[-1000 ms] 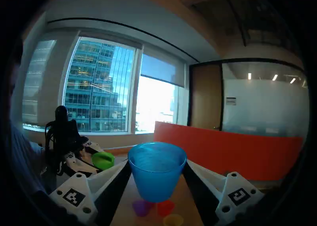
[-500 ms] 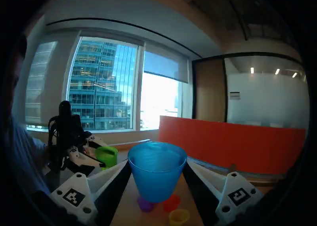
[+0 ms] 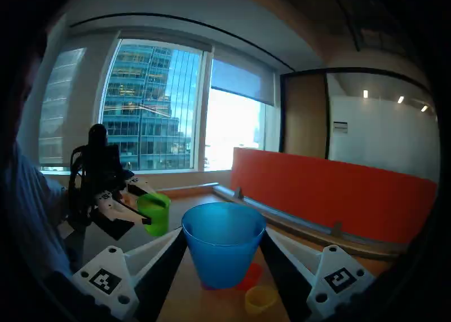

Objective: Pour water

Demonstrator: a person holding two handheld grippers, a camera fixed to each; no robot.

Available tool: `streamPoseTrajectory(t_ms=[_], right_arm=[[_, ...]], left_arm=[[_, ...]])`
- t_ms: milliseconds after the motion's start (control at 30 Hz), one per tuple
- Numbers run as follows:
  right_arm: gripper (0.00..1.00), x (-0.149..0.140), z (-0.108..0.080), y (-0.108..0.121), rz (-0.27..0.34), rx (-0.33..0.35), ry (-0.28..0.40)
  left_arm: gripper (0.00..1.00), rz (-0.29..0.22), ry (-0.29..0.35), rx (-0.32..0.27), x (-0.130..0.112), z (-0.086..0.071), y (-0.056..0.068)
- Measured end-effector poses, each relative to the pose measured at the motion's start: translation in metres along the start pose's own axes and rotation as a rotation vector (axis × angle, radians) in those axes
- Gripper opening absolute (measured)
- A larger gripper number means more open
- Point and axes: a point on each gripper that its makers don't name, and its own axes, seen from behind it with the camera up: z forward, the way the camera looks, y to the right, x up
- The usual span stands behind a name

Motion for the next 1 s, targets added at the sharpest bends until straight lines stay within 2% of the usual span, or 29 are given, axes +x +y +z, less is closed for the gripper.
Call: streamPoseTrajectory(t_ms=[533,1000], right_arm=[[0.89,-0.06,0.017,-0.015,-0.038,0.058,-0.102],[0.9,-0.11,0.026,-0.017,-0.055,0.092,-0.208]], left_arm=[[0.85,-0.023,-0.094,-0.015,-0.043,0.008,-0.002],[0.85,-0.03,-0.196,-0.033,-0.084,0.018,-0.002]])
